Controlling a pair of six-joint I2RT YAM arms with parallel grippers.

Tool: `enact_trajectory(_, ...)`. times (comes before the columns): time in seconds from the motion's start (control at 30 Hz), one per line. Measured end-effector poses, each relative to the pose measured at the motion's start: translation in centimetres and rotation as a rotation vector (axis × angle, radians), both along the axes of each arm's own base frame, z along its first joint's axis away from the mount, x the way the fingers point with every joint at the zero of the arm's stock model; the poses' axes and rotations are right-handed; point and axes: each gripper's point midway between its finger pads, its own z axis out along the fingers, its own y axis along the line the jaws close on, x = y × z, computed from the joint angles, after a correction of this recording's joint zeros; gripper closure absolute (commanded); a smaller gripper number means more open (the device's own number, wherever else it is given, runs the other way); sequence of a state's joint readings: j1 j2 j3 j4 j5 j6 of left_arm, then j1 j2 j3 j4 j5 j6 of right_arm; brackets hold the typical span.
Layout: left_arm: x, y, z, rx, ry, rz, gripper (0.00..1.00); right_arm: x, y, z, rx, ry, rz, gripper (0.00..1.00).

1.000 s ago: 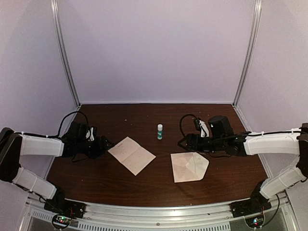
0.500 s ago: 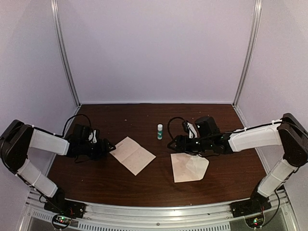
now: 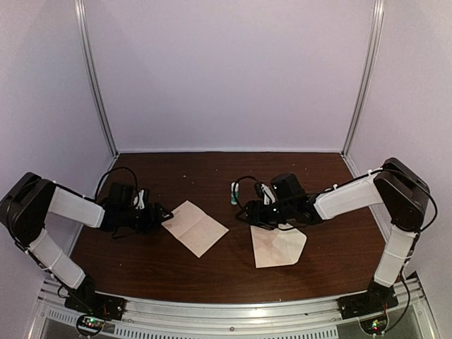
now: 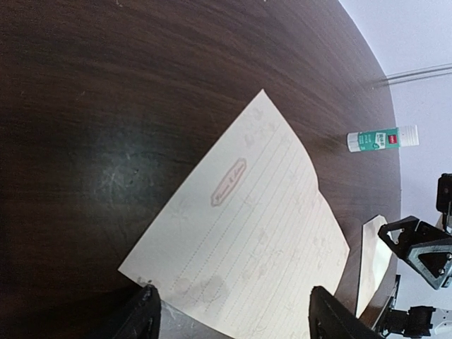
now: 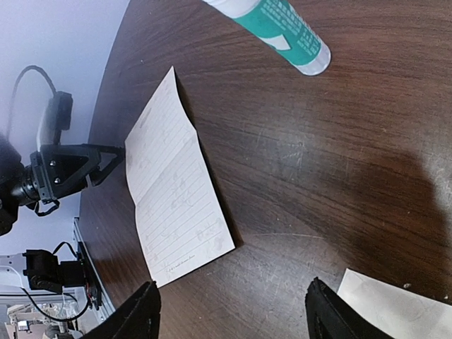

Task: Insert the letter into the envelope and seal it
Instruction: Pick up the letter from the center of the board.

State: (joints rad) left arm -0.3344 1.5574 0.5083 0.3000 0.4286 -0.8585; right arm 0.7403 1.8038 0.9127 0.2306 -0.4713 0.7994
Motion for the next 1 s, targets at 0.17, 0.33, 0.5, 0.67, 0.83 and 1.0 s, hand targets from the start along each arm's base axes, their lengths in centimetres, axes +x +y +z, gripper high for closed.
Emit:
enact_trajectory(0.17,-0.3,-0.3,0.0,-0.022,-0.004,-0.012,0.29,0.2,0.6,-1.5,0.016,0.044,-0.007,0.33)
enact_trajectory(0.33,-0.9,-0.9,0.0,-0.036,-0.007,-0.035,0.32,0.4,1.3,-2.7,0.037,0.080,-0.007,0.35)
enact_trajectory(0.5,-1.7,-2.5,1.1,-0.028,-0.044,-0.079,0.34,0.9,2.4,-2.3,0.067,0.086,-0.006,0.36)
enact_trajectory(0.67,-1.6,-4.4,3.2,-0.025,-0.118,-0.116,0.35,0.8,2.9,-2.6,0.078,0.096,0.002,0.36)
enact_trajectory(0.83,-1.3,-4.9,2.5,-0.013,-0.110,-0.124,0.35,0.5,3.5,-2.6,0.090,0.104,0.010,0.36)
enact_trajectory(1.0,-1.8,-4.9,-0.3,0.016,-0.040,-0.133,0.35,0.2,4.1,-2.6,0.104,0.119,0.012,0.36)
